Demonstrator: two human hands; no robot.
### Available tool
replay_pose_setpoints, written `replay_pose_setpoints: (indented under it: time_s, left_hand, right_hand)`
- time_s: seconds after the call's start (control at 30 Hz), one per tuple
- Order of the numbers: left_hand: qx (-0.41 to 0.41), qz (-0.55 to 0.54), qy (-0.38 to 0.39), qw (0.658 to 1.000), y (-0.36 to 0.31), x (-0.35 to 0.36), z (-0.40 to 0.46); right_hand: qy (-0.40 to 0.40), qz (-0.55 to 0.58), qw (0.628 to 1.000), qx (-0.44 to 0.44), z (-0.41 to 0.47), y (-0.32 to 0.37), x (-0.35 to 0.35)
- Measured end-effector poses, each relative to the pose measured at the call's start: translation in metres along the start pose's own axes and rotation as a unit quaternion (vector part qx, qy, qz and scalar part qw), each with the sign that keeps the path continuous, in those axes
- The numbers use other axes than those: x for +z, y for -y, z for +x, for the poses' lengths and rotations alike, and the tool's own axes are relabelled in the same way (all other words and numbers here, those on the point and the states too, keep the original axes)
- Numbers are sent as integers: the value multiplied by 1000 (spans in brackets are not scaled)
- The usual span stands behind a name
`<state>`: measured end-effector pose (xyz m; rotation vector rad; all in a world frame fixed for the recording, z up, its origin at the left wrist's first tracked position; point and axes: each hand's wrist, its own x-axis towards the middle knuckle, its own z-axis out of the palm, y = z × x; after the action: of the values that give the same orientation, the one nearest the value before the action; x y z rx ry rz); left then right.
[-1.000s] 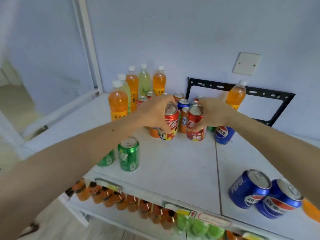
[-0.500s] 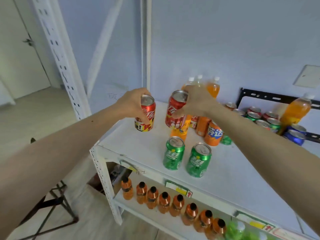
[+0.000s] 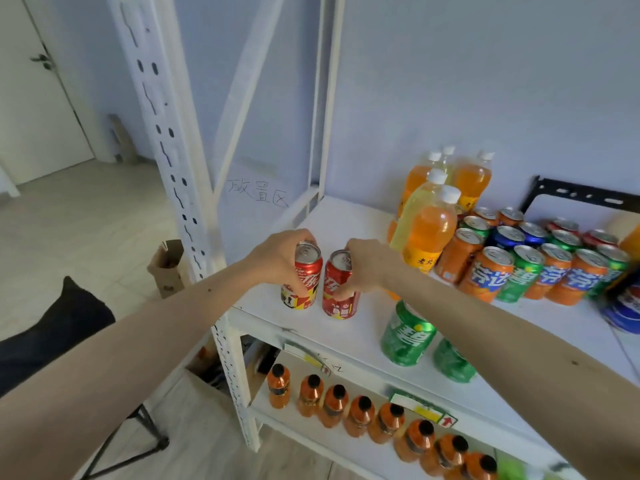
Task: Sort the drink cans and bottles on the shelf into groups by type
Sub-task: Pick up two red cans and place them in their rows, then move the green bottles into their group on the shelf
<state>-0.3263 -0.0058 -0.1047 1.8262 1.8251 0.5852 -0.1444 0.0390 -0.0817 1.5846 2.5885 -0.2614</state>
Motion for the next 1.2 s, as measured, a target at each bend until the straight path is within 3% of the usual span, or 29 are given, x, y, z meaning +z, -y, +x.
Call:
replay_pose_setpoints:
  time_s: [0.43, 0.57, 0.87, 1.03, 1.2]
  left_hand:
    - [60, 59, 106, 991, 12, -2, 14]
    - [74, 47, 124, 988, -3, -17, 17]
    - [142, -10, 91, 986, -70, -41, 55]
    - [158, -29, 65, 985, -107, -39, 101]
    - [133, -47, 34, 989, -136, -44, 154]
  right_hand:
    - [1, 13, 999, 45, -23, 13, 12]
    - [-32, 54, 996, 57, -36, 6, -8]
    - [-179, 150, 969, 77, -65, -58, -68]
    - [-277, 196, 936, 90, -51, -110, -102]
    - [-290, 208, 932, 60, -12, -154, -126]
